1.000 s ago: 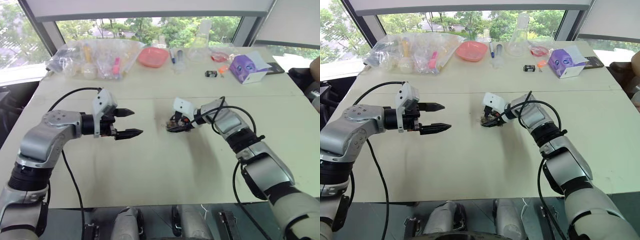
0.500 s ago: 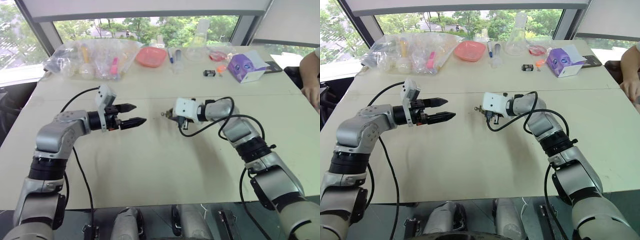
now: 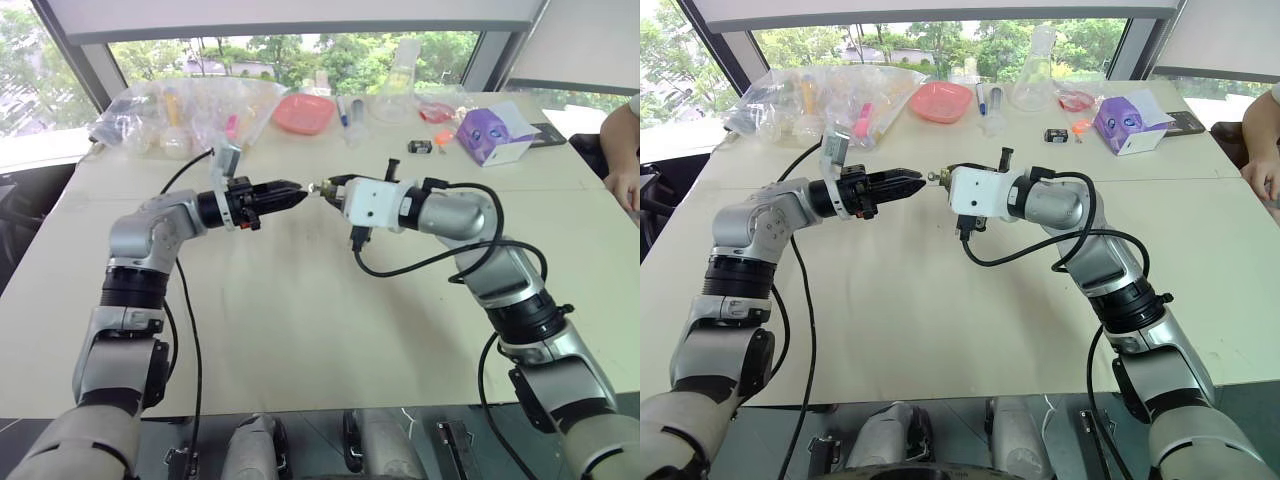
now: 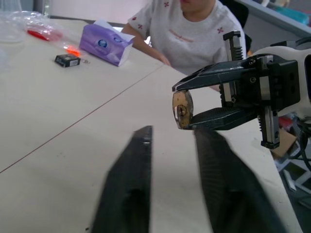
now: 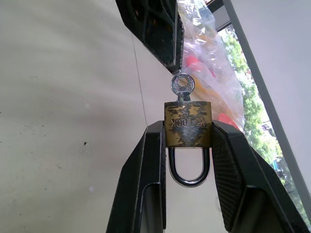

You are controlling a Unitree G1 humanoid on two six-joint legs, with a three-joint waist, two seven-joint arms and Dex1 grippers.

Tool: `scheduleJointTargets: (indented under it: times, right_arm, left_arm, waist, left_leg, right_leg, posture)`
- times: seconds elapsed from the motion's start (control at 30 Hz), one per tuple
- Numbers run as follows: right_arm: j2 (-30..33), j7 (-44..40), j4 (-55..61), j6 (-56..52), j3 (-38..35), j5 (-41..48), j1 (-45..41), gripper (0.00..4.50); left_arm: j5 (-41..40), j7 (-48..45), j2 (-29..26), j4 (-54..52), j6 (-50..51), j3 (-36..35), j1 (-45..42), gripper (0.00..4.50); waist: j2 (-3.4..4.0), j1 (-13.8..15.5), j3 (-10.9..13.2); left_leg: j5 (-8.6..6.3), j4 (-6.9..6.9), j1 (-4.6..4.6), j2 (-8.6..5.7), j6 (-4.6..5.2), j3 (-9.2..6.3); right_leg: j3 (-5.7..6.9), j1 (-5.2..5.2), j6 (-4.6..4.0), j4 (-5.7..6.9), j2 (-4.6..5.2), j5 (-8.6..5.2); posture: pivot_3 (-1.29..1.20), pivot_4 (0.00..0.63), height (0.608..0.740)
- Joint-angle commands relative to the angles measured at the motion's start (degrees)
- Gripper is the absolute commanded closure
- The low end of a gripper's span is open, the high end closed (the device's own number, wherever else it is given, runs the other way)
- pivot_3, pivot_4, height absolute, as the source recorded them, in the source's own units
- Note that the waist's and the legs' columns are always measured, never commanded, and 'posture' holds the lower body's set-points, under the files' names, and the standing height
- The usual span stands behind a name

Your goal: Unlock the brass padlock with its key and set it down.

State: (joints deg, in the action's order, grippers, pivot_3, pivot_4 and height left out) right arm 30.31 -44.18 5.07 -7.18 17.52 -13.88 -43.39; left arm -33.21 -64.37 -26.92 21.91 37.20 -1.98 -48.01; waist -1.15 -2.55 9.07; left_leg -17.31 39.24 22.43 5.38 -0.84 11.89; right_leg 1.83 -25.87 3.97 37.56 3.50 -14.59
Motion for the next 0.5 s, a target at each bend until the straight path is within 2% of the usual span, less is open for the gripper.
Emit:
scheduleJointTargets:
  times: [0.03, 0.43, 0.5]
  right_arm:
    - [0.21, 0.53, 3.56, -0.25, -1.65, -0.06, -0.37, 3.81]
    - [-0.18, -0.02, 4.46, -1.16, -1.01, -0.03, -0.59, 3.81]
    - [-0.23, -0.02, 4.54, -1.28, -0.94, -0.09, -0.57, 3.81]
  left_arm:
    - [0.44, -1.15, 0.19, 0.04, -1.51, -0.48, -1.91, 3.36]
    - [1.69, -2.34, 2.08, 3.5, -3.7, -0.54, -3.81, 3.36]
    - [1.7, -2.59, 2.12, 3.77, -3.84, -0.61, -3.93, 3.88]
  waist:
    - [0.0, 0.0, 0.0]
    - [0.0, 0.01, 0.0]
    - [0.0, 0.0, 0.0]
  left_leg:
    - [0.0, 0.0, 0.0, 0.0, 0.0, 0.0]
    - [0.0, 0.0, 0.0, 0.0, 0.0, 0.0]
    - [0.0, 0.0, 0.0, 0.0, 0.0, 0.0]
  right_leg:
    - [0.0, 0.0, 0.0, 0.0, 0.0, 0.0]
    - [0.0, 0.01, 0.0, -0.01, 0.0, 0.0]
    - [0.0, 0.0, 0.0, -0.01, 0.0, 0.0]
  posture:
    - [0.0, 0.15, 0.733]
    - [0.0, 0.15, 0.733]
    - [0.0, 0.15, 0.733]
